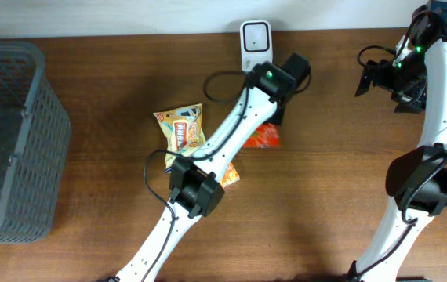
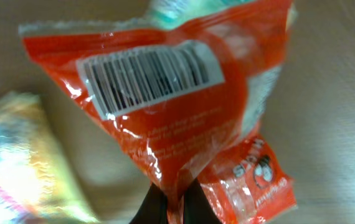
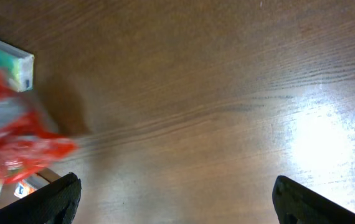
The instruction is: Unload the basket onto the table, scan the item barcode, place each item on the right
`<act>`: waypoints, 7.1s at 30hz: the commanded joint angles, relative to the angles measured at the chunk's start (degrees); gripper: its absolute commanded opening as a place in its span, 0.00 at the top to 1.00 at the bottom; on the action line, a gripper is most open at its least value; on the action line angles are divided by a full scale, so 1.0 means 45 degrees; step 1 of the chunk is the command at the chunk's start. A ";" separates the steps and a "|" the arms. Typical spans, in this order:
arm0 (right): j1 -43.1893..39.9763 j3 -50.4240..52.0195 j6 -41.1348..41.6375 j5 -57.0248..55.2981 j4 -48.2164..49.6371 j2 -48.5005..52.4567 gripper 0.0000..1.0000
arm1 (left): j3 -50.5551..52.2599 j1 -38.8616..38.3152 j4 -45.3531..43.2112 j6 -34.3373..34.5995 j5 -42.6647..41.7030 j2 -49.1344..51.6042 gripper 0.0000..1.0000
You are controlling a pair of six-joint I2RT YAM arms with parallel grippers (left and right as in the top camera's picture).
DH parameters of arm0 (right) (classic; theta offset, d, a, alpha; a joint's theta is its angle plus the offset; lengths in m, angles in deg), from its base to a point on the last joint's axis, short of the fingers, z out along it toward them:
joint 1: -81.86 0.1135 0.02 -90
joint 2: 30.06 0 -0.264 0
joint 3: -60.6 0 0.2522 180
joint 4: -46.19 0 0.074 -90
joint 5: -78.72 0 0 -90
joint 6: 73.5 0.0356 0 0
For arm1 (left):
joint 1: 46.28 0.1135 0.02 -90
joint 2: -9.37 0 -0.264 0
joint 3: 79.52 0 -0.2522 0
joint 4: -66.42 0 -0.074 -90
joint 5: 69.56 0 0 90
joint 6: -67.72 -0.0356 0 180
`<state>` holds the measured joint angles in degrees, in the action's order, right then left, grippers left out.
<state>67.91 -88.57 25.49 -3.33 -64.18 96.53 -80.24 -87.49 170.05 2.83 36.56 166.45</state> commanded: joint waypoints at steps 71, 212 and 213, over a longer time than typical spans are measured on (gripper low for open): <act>0.6674 0.5085 0.0534 0.4007 0.9942 0.1943 0.96 | -0.1375 0.5697 0.1525 -0.1977 -0.4294 -0.0262 0.26; 0.8213 -0.0627 0.3390 0.0253 -0.0160 0.1647 0.14 | -0.2822 0.7320 0.1525 -0.2560 -0.5387 -0.2137 0.42; 0.7791 -0.0627 0.3813 0.0316 -0.0165 0.1647 0.14 | -0.2803 0.7276 0.1525 -0.2560 -0.5382 -0.2137 0.37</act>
<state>108.08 -89.99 41.03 0.12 -64.67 107.08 -92.72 -54.20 176.84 -8.12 11.95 158.47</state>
